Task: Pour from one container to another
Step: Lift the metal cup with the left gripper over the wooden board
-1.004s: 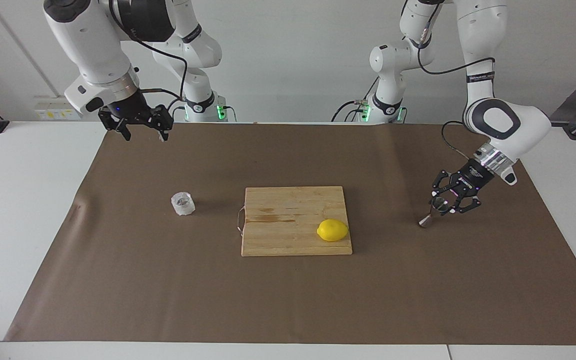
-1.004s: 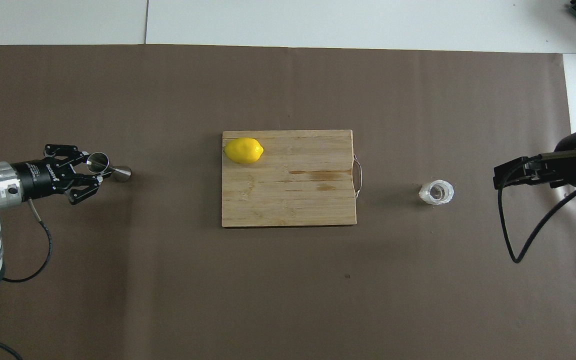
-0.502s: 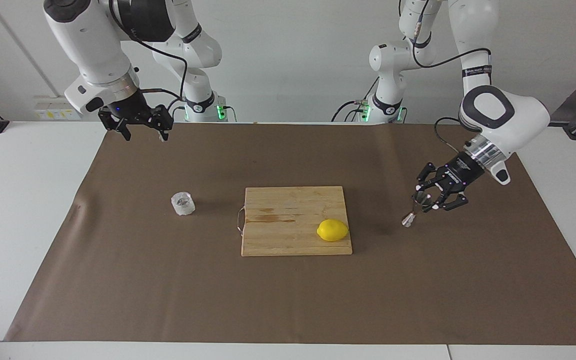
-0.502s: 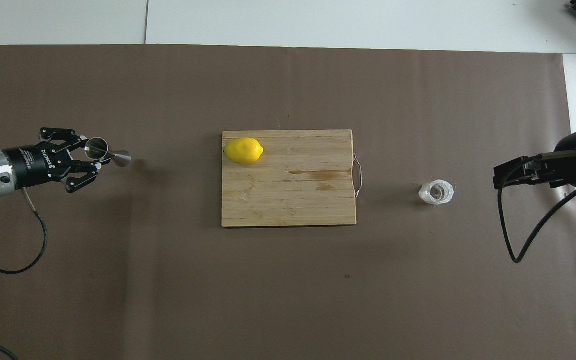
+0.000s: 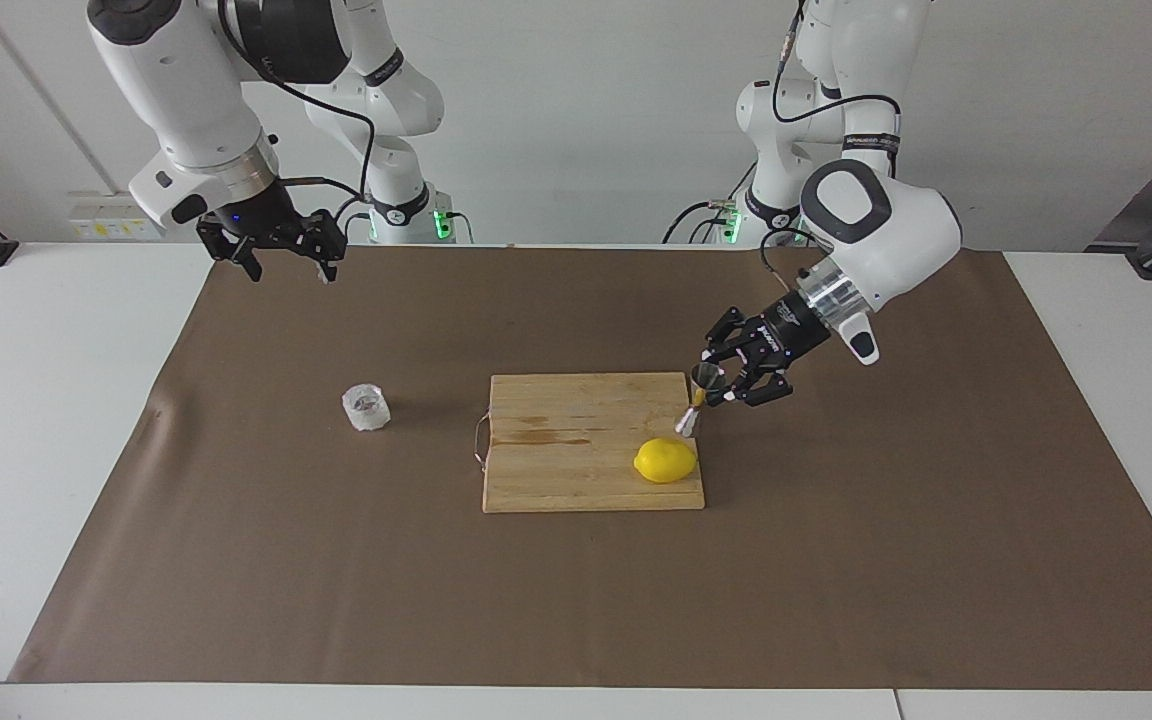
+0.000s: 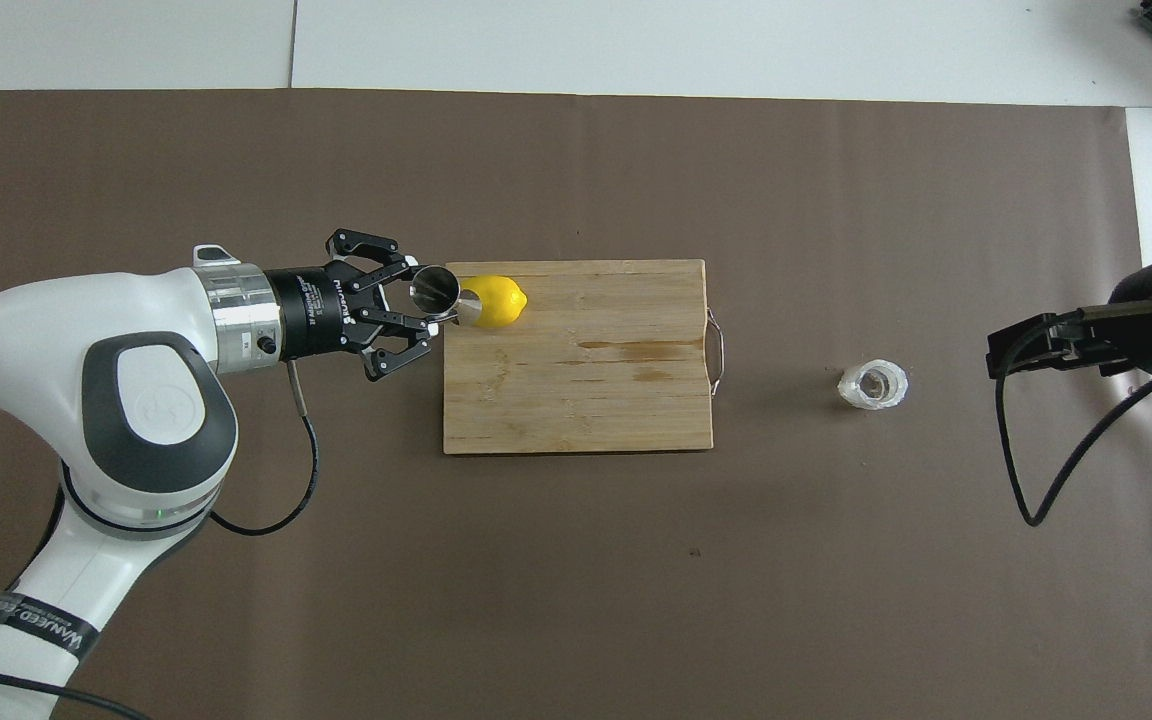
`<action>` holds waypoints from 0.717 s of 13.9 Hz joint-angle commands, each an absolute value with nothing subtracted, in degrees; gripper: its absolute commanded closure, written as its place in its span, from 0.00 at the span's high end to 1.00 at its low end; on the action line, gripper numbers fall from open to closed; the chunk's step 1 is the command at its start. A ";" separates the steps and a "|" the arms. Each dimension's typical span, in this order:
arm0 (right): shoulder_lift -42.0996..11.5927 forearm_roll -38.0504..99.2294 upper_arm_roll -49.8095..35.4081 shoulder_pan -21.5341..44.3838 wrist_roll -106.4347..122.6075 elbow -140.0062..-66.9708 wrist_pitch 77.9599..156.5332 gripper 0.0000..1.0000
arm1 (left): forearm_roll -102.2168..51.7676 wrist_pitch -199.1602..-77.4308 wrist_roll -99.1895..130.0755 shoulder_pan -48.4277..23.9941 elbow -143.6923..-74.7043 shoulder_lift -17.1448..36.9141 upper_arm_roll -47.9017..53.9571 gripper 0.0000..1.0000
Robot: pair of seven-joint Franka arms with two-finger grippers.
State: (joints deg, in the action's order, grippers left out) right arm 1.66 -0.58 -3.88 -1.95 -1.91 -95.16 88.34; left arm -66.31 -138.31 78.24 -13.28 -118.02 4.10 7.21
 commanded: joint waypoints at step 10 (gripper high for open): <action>2.99 0.97 -4.31 -2.90 -2.37 -96.86 89.56 1.00 | -70.22 -169.26 94.39 -38.14 -112.33 14.40 6.33 0.00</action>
State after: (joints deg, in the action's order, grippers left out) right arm 1.65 -0.58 -3.88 -1.95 -1.91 -95.16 88.34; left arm -69.39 -166.02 93.67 -35.65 -115.67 10.22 7.25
